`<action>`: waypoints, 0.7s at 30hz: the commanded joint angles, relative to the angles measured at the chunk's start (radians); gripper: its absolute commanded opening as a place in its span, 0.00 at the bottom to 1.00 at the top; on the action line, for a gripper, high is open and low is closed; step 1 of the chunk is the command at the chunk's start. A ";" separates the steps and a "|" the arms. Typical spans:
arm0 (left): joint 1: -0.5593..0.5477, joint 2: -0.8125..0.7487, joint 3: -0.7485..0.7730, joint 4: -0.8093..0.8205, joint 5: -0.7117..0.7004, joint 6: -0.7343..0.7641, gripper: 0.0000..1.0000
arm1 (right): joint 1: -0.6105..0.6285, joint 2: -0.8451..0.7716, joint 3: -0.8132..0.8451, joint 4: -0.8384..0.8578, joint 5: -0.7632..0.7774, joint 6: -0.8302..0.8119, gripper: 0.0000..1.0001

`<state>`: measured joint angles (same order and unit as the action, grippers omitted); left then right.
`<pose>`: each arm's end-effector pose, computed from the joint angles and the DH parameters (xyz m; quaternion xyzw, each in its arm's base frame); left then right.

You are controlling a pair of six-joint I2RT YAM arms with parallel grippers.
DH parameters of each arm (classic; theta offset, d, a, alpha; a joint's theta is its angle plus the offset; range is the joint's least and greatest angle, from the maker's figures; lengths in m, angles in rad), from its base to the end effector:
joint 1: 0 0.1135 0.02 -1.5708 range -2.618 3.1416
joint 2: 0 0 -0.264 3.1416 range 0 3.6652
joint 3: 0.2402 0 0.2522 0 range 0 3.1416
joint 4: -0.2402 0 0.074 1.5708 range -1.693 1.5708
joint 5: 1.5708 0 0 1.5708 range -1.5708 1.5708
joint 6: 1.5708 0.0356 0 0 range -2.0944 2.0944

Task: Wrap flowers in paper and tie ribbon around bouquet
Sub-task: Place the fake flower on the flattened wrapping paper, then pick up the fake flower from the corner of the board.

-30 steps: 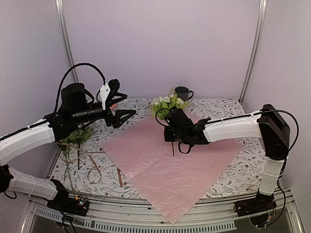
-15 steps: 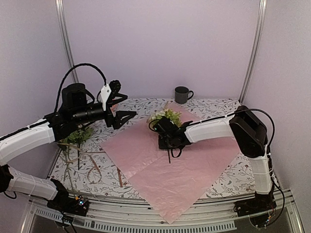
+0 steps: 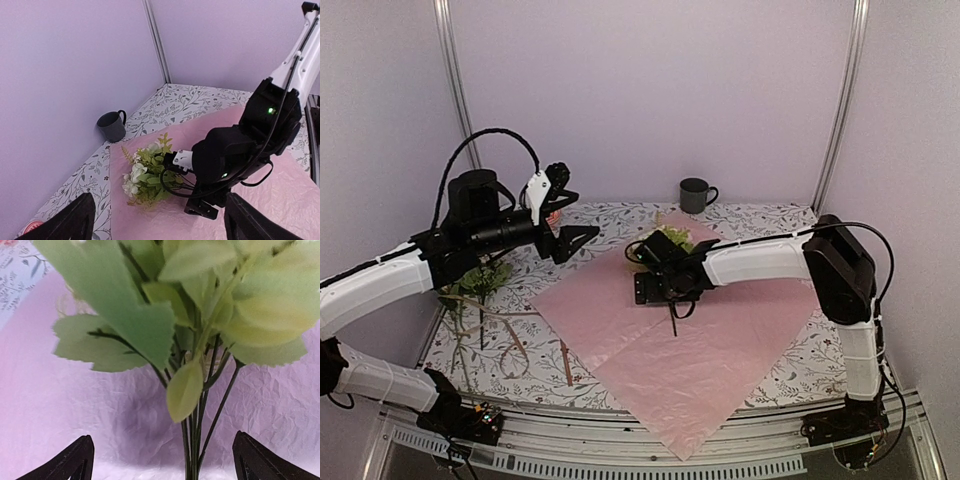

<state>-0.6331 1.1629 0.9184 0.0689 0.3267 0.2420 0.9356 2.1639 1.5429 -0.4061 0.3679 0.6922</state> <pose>0.2138 -0.1710 0.3359 0.4150 0.6407 -0.2454 0.5975 0.2816 0.3604 0.1469 -0.0662 0.9460 0.0709 0.3094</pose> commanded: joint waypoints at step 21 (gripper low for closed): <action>0.531 0.308 0.077 -0.500 -0.597 -0.650 0.94 | -0.096 -0.609 -0.394 0.182 -0.136 -0.335 0.99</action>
<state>-0.1265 1.4784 1.0523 -0.3576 -0.2150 -0.2440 0.8555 1.5833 1.1748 -0.2646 0.2546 0.4149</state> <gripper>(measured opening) 0.960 0.991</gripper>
